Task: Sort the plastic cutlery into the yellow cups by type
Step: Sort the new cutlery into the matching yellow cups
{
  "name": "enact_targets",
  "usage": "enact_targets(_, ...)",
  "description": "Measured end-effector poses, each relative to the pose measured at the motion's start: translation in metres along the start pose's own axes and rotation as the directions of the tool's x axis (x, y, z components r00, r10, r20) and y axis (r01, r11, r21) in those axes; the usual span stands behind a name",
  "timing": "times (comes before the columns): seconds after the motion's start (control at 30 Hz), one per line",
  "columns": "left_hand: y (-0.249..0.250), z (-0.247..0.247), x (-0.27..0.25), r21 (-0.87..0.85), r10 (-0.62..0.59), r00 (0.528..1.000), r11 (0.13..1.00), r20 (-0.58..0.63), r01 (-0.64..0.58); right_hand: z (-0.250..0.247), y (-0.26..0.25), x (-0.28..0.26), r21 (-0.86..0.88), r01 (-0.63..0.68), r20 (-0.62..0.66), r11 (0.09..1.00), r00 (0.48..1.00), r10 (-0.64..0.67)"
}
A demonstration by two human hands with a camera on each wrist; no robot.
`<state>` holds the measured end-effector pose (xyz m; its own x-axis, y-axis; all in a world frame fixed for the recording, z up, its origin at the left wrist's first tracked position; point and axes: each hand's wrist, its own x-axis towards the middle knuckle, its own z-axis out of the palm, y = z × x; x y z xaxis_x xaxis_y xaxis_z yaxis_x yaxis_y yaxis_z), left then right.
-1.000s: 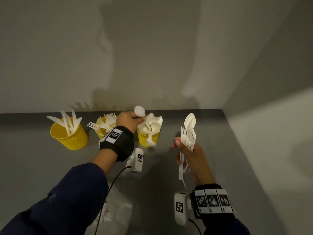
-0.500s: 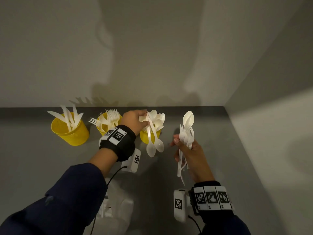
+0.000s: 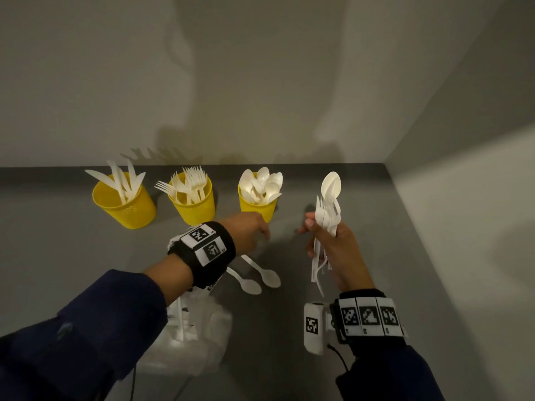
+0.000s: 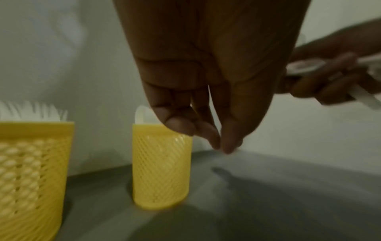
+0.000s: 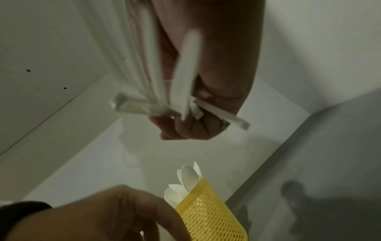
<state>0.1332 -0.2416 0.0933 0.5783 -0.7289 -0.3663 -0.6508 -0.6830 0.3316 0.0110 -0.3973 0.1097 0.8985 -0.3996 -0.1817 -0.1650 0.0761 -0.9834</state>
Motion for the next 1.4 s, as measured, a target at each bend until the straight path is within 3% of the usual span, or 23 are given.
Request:
enact_targets(0.1, -0.003, 0.020, 0.008, 0.258, 0.017, 0.964, 0.962, 0.266, -0.089, 0.002, 0.003, -0.005, 0.034, -0.018, 0.017, 0.999, 1.000, 0.017)
enact_targets(0.17, -0.009, 0.035, 0.010, 0.387, -0.034, 0.930, 0.914, 0.365, -0.119, 0.002, 0.006, -0.009, 0.054, -0.029, 0.027, 0.998, 0.999, 0.027)
enact_targets(0.27, -0.016, 0.051, 0.007, 0.409, -0.108, 0.917, 0.910, 0.384, -0.063, 0.001, 0.011, -0.014, 0.043, -0.033, 0.035, 0.999, 0.999, 0.031)
enact_targets(0.37, -0.018, 0.060, 0.007, 0.396, -0.103, 0.929, 0.917, 0.355, -0.049, 0.001, 0.013, -0.019, 0.055, -0.043, 0.025, 0.998, 0.999, 0.042)
enact_targets(0.53, -0.017, 0.064, 0.010, 0.385, -0.148, 0.910, 0.923, 0.386, -0.013, 0.002, 0.012, -0.021, 0.050, -0.031, 0.001, 0.998, 1.000, 0.031)
enact_targets(0.63, -0.013, 0.057, 0.007, 0.195, -0.138, 0.948, 0.977, 0.288, 0.083, 0.002, 0.010, -0.019, 0.031, -0.019, 0.003, 0.999, 1.000, 0.018)
enact_targets(0.7, -0.010, 0.041, 0.005, -0.076, -0.078, 0.996, 0.994, 0.041, 0.081, 0.000, 0.009, -0.016, 0.033, -0.018, -0.006, 0.999, 1.000, 0.019)
enact_targets(0.73, -0.007, 0.029, 0.002, -0.241, -0.084, 0.987, 0.969, -0.135, 0.050, -0.001, 0.008, -0.014, 0.040, -0.020, -0.015, 0.999, 1.000, 0.021)
enact_targets(0.8, 0.002, 0.000, -0.002, -0.577, -0.255, 0.887, 0.817, -0.385, -0.016, -0.001, 0.007, -0.012, 0.051, -0.025, -0.028, 0.998, 0.999, 0.026)
enact_targets(0.83, 0.005, -0.013, -0.001, -0.697, -0.343, 0.829, 0.713, -0.441, -0.076, -0.001, 0.007, -0.012, 0.054, -0.029, -0.030, 0.998, 0.999, 0.030)
enact_targets(0.9, 0.006, -0.033, 0.005, -0.813, -0.457, 0.759, 0.559, -0.464, -0.161, 0.000, 0.007, -0.010, 0.067, -0.029, -0.022, 0.997, 0.999, 0.031)
enact_targets(0.97, 0.003, -0.042, 0.014, -0.834, -0.507, 0.732, 0.530, -0.455, -0.152, 0.001, 0.008, -0.009, 0.075, -0.027, -0.013, 0.997, 1.000, 0.028)
enact_targets(1.03, -0.002, -0.041, 0.025, -0.814, -0.520, 0.735, 0.576, -0.436, -0.075, 0.001, 0.009, -0.008, 0.073, -0.032, -0.015, 0.997, 0.999, 0.033)
enact_targets(1.13, -0.009, -0.030, 0.042, -0.673, -0.549, 0.742, 0.717, -0.383, 0.183, 0.002, 0.009, -0.005, 0.071, -0.036, -0.021, 0.997, 0.999, 0.038)
enact_targets(1.2, -0.013, -0.027, 0.046, -0.591, -0.584, 0.726, 0.747, -0.364, 0.305, 0.003, 0.008, -0.005, 0.068, -0.038, -0.017, 0.997, 0.999, 0.039)
enact_targets(1.33, -0.013, -0.029, 0.039, -0.482, -0.500, 0.746, 0.832, -0.439, 0.274, 0.006, 0.006, -0.004, 0.087, -0.051, 0.012, 0.995, 0.999, 0.050)
enact_targets(1.4, -0.012, -0.033, 0.026, -0.476, -0.475, 0.733, 0.848, -0.487, 0.234, 0.012, 0.004, -0.006, 0.107, -0.044, 0.046, 0.993, 0.998, 0.039)
